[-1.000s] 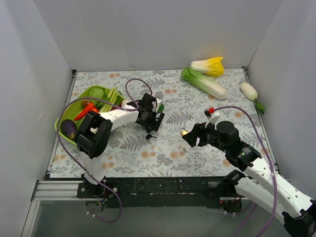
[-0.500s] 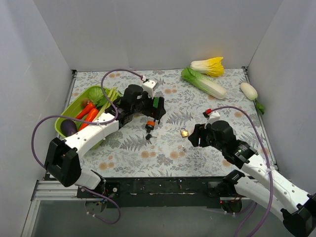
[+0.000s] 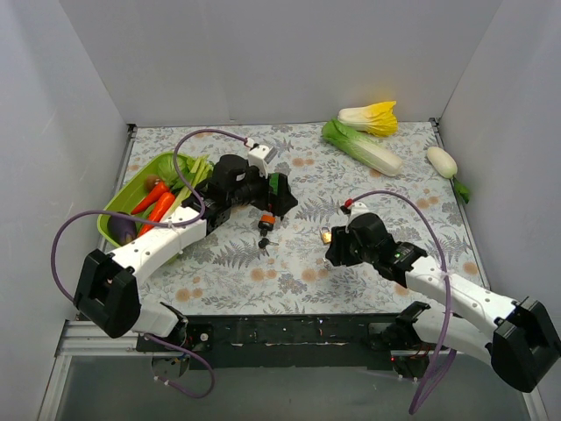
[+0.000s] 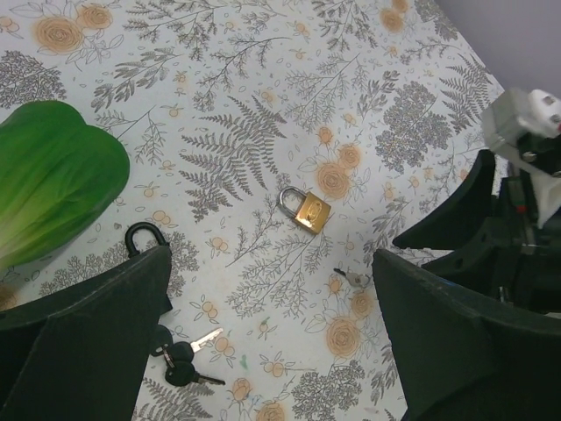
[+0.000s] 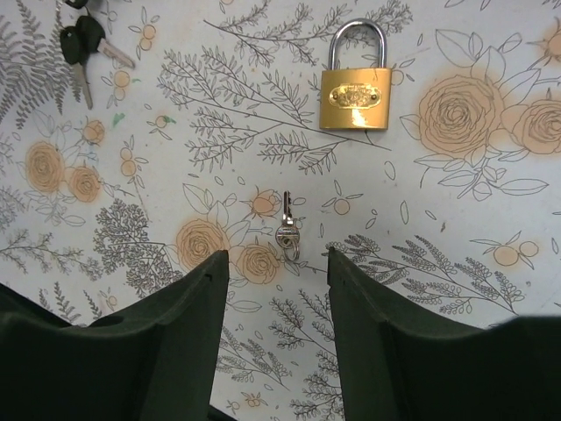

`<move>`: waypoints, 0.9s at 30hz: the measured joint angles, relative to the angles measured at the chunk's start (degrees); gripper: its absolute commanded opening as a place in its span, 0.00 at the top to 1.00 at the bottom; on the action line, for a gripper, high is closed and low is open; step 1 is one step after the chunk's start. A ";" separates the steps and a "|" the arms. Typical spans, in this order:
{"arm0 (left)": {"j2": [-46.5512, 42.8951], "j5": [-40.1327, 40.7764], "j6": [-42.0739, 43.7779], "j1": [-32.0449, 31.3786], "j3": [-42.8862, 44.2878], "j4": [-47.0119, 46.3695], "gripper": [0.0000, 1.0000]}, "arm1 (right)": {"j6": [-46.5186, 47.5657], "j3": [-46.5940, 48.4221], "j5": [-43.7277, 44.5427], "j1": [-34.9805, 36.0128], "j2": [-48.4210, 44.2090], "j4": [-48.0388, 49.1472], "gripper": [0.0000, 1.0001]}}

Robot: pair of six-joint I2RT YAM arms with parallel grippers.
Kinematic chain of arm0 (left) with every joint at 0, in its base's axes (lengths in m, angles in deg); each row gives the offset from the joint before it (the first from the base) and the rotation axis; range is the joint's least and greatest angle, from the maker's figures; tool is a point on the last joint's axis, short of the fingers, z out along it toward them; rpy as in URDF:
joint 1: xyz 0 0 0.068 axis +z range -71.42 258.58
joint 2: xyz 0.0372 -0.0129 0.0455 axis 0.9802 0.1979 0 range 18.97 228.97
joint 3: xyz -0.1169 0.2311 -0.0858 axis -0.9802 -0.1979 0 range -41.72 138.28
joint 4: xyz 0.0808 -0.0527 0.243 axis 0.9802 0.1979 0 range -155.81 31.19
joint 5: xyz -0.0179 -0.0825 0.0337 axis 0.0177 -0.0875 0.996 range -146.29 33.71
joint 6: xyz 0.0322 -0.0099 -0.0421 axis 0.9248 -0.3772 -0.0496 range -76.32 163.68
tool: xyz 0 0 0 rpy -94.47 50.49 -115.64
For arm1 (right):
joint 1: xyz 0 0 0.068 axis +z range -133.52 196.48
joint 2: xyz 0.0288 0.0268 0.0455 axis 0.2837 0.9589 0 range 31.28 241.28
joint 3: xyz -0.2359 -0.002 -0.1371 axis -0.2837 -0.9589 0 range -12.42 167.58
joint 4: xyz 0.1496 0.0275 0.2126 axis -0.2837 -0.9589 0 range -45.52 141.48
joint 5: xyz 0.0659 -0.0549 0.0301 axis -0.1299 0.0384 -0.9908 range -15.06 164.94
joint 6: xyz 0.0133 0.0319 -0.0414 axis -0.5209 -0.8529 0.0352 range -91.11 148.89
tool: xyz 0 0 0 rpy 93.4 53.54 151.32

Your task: Unlock with the key

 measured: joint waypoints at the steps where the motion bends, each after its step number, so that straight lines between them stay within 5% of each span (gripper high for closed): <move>1: -0.17 -0.17 -0.11 0.00 -0.09 0.07 0.02 | -0.20 -0.39 -0.20 0.04 1.18 0.83 0.46; 27: -0.94 -3.96 -3.19 0.00 -0.11 -0.55 0.02 | -3.76 -7.39 -1.84 0.26 9.27 12.72 0.63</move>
